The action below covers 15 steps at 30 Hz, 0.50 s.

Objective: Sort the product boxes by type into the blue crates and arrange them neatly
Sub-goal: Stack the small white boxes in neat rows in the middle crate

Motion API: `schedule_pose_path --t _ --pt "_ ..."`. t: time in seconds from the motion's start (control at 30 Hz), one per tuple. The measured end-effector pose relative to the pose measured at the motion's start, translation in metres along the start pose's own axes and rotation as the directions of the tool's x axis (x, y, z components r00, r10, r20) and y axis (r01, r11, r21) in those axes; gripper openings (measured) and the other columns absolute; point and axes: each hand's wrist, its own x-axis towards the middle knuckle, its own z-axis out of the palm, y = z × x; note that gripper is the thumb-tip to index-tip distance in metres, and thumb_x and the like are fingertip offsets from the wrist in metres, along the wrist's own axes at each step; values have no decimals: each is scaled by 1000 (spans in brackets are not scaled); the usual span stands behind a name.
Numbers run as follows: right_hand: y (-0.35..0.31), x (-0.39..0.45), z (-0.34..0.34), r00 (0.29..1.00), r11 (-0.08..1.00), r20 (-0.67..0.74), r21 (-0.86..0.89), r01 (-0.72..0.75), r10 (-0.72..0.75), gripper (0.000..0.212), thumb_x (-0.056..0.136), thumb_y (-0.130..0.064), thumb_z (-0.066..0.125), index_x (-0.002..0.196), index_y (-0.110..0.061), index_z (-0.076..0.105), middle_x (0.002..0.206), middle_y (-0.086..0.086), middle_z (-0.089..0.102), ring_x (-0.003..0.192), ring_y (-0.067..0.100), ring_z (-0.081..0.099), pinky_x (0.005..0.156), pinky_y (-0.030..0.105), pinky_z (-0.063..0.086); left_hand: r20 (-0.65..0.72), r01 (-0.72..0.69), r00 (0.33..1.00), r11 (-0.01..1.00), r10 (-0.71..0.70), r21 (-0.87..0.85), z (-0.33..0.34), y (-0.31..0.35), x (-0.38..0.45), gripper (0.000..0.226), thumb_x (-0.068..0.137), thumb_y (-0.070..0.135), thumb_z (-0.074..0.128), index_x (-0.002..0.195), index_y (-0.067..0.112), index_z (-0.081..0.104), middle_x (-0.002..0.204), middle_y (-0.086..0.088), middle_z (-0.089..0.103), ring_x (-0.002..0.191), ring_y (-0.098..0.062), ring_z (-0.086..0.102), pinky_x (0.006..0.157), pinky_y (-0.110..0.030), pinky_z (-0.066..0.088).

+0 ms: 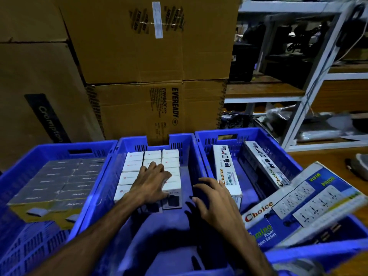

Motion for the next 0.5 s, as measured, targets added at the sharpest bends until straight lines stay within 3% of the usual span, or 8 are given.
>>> schedule_pose_path --t 0.2,0.33,0.43,0.5 --pt "4 -2 -1 999 999 -28 11 -38 38 33 93 -31 66 124 -23 70 137 -7 58 124 20 56 113 46 42 -61 -4 998 994 11 105 13 15 -6 57 82 58 72 126 26 55 128 -1 55 115 -26 46 95 -45 41" --pt "3 -2 -1 999 999 -26 -2 -43 43 30 93 -29 69 123 -23 71 136 -7 59 124 22 57 108 43 46 -85 -20 996 991 31 129 14 18 -13 71 74 55 76 134 26 51 124 -6 55 112 -30 49 87 -47 45" --pt "2 -1 -1 998 999 -49 -5 -49 48 29 92 -30 69 121 -24 70 134 -8 59 122 23 57 101 41 51 -116 -113 984 979 133 169 8 30 -15 85 69 48 75 144 24 42 126 -10 52 116 -34 48 90 -49 43" --pt "1 0 -1 996 999 -72 6 -48 48 28 92 -27 69 119 -23 70 131 -7 60 119 25 60 96 42 53 -97 -203 969 957 227 207 5 44 -12 81 72 51 71 143 20 46 132 -14 51 124 -37 47 97 -53 38"
